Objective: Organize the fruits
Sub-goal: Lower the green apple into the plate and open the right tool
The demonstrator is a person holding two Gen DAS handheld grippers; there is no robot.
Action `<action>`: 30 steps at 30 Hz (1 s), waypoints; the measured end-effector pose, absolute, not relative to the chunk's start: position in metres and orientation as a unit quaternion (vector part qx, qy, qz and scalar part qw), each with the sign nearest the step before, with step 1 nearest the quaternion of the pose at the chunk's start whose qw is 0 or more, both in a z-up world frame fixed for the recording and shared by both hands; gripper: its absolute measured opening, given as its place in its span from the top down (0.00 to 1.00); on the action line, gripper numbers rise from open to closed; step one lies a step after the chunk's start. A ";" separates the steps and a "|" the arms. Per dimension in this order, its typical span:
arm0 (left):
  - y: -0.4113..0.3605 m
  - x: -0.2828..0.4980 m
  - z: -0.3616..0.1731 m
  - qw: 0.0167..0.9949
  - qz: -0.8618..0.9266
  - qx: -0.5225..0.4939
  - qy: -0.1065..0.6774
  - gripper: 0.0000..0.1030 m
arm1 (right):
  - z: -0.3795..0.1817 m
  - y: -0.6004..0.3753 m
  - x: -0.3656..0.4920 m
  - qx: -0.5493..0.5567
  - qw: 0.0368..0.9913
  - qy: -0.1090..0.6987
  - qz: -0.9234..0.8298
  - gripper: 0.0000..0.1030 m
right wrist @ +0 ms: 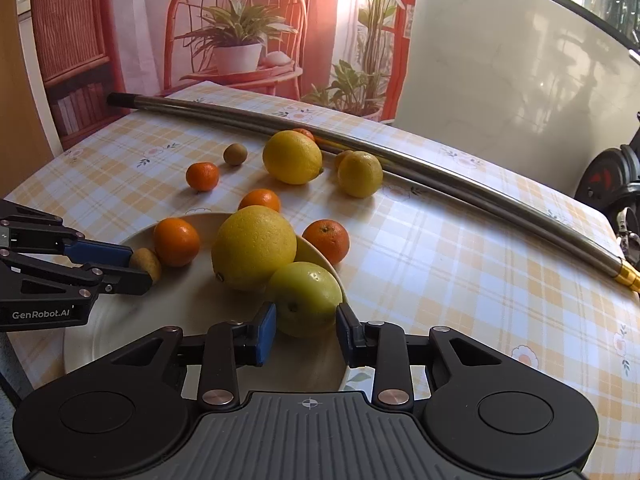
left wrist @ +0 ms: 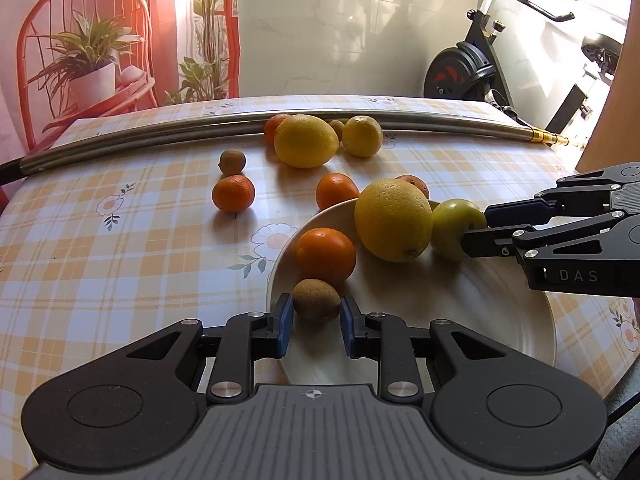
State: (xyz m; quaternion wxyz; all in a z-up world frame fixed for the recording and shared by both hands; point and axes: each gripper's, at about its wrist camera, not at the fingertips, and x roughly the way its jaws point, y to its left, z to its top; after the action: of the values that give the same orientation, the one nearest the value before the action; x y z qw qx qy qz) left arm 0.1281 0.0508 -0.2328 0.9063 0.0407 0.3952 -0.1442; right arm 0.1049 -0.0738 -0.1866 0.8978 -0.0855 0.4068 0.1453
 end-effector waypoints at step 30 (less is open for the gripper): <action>0.049 0.128 -0.231 0.904 -0.149 0.040 0.398 0.73 | -0.183 -0.071 0.108 -0.083 0.904 0.396 0.138 0.70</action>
State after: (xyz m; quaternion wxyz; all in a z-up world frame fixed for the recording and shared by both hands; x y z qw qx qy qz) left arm 0.1283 0.0495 -0.2306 0.9044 0.0404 0.3977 -0.1490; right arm 0.1077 -0.0711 -0.1827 0.9038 -0.0834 0.3965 0.1380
